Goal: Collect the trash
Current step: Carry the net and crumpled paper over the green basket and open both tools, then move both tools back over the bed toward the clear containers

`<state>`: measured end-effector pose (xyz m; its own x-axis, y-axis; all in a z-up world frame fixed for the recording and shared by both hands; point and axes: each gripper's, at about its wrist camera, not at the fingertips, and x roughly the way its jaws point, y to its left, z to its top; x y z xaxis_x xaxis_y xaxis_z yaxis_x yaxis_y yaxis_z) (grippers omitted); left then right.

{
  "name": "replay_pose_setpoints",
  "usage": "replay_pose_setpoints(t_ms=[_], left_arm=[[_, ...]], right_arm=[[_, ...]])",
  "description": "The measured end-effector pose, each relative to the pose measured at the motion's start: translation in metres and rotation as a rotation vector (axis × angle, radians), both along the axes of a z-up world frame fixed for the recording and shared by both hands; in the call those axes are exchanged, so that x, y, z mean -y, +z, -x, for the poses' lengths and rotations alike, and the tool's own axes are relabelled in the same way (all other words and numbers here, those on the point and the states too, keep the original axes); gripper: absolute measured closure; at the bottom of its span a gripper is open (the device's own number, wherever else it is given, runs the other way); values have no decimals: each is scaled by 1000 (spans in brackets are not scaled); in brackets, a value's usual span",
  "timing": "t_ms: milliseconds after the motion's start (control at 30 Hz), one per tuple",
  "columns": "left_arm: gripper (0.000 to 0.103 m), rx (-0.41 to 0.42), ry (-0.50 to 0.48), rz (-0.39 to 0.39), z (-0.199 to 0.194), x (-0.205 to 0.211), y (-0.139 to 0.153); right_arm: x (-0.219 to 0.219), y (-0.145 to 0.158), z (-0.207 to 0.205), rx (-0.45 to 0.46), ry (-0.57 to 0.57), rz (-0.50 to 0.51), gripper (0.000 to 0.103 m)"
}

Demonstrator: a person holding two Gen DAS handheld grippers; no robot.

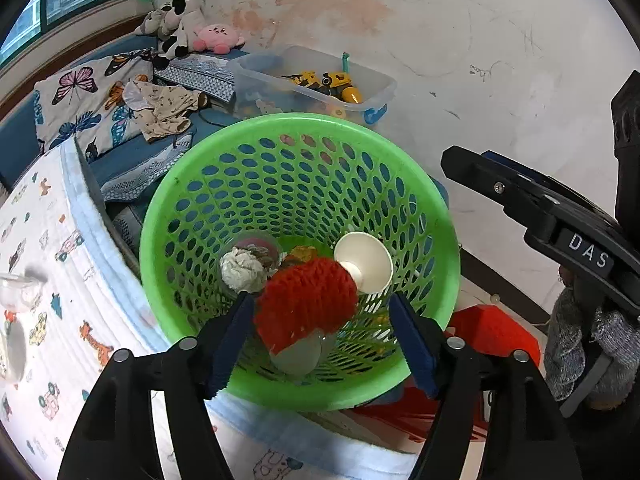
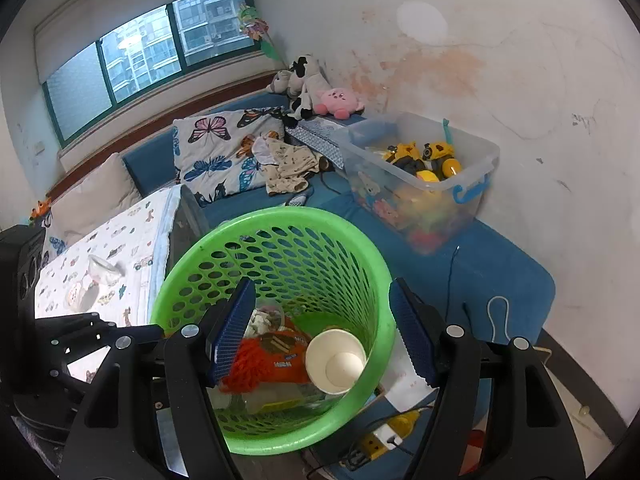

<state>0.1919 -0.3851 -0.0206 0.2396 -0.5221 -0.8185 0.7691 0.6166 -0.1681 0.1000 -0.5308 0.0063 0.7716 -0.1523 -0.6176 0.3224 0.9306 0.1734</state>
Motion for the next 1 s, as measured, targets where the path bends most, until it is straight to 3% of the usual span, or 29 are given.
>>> replay_pose_setpoints(t_ms=[633, 1000], left_arm=[[34, 85, 158, -12, -13, -101, 15], [33, 152, 334, -56, -41, -175, 12]], right_arm=[[-40, 7, -12, 9, 81, 3, 33], [-74, 6, -35, -5, 156, 1, 33]])
